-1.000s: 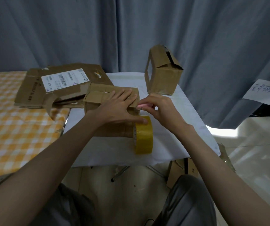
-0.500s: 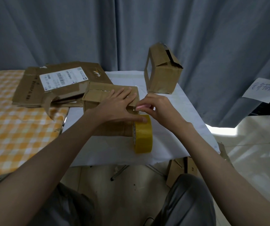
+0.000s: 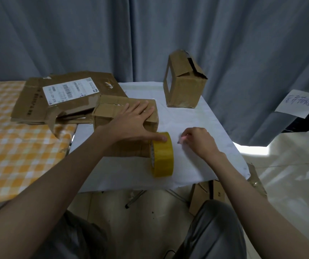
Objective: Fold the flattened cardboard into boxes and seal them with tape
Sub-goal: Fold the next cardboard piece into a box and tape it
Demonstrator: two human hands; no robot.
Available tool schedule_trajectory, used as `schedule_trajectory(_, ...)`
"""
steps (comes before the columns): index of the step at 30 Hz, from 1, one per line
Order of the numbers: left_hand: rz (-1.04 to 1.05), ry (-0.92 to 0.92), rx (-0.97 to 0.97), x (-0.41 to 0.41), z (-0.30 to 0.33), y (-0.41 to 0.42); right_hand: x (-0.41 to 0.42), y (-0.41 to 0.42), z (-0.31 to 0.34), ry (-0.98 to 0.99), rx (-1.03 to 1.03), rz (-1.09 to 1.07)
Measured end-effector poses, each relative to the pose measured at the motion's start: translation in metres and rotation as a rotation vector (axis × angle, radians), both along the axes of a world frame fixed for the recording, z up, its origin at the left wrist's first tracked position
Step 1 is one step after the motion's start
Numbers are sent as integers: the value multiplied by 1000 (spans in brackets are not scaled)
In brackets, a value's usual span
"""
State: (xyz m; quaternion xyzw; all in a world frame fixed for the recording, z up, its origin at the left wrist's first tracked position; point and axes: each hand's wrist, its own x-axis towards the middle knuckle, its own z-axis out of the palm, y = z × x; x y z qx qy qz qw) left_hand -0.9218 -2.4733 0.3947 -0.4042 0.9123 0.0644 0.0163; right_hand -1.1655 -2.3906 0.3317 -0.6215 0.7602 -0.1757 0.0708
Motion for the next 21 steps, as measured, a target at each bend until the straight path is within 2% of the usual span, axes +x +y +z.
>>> schedule_trajectory(2,6,-4,6,0,0,1,9,-5,-1,60,-111,-10)
schedule_trajectory(3,9,-9,5,0,1,2,16,-8,2,35,-191,-7)
schedule_trajectory(4,12,-16,2,0,1,3,25,-8,9,-68,-220,11)
schedule_trajectory(5,12,-22,-3,0,2,5,33,-8,18,-227,-160,28)
schedule_trajectory(7,12,-33,-12,-2,2,7,46,-3,35,-546,123,15)
schedule_trajectory(9,17,-46,-8,-3,2,9,50,4,45,-738,294,-6)
schedule_trajectory(14,13,-16,-8,-5,3,11,52,22,52,-1053,296,-15)
schedule_trajectory(18,-53,73,-123,-6,8,26,55,32,54,-1074,257,16)
schedule_trajectory(21,-55,231,-210,-2,11,43,60,40,56,-1095,211,43)
